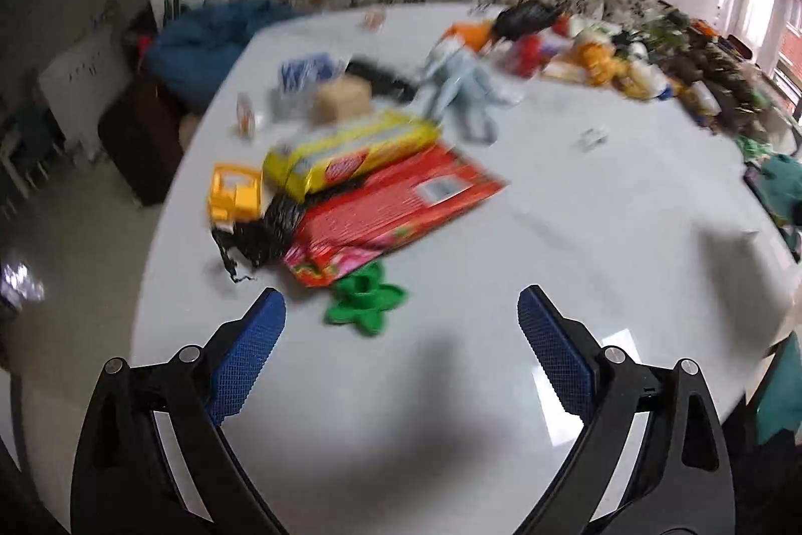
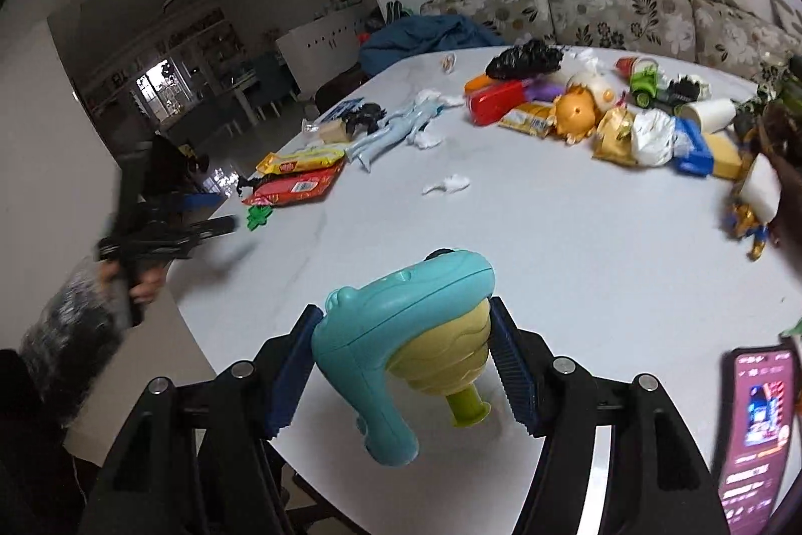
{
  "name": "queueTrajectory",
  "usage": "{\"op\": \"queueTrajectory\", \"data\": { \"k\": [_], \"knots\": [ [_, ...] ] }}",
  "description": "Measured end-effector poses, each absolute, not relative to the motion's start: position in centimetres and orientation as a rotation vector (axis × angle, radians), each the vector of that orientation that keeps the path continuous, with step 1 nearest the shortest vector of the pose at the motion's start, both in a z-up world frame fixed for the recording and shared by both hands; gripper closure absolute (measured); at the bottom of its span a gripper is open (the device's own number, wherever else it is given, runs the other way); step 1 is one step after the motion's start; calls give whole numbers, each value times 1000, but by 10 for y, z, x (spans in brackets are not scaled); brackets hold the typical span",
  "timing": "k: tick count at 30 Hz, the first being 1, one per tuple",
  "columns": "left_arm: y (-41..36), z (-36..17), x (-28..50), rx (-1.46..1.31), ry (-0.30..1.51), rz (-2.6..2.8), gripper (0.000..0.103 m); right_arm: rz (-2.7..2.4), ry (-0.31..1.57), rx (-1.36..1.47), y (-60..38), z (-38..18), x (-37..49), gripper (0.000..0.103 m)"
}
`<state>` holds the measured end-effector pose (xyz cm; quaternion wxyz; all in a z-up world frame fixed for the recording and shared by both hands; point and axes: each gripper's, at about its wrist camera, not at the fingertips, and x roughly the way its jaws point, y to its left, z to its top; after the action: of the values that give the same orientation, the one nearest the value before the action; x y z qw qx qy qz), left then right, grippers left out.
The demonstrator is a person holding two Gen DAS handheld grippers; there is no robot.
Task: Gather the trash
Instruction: 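Grasp the green plastic flower piece with the left tool, then drop the green flower piece and teal elephant into the cardboard box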
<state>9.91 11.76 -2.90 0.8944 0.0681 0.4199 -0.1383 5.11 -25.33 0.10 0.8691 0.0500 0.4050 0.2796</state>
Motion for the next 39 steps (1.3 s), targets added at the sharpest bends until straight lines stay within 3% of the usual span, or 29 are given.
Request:
{"op": "queueTrajectory", "data": {
  "k": [6, 9, 10, 15, 21, 26, 31, 39],
  "knots": [
    [121, -54, 117, 91, 908, -191, 15, 564, 866, 118, -256, -5, 59, 38],
    [123, -46, 118, 69, 887, -152, 53, 559, 873, 124, -257, -8, 62, 38],
    [123, -44, 117, 70, 885, -151, 76, 560, 876, 132, -257, -9, 61, 38],
    [117, -42, 94, 17, 875, -163, 76, 578, 868, 151, -255, -9, 50, 38],
    [60, -4, 1, 72, 767, -219, 76, 635, 862, 137, -240, -5, 16, 38],
    [17, 1, -80, 120, 789, -333, 76, 725, 917, 111, -225, -15, -44, 38],
    [-5, -49, -130, 158, 940, -373, 76, 760, 1044, 92, -217, -56, -97, 38],
    [-19, -177, -108, 199, 1239, -285, 72, 677, 1256, 75, -204, -163, -94, 38]
  ]
}}
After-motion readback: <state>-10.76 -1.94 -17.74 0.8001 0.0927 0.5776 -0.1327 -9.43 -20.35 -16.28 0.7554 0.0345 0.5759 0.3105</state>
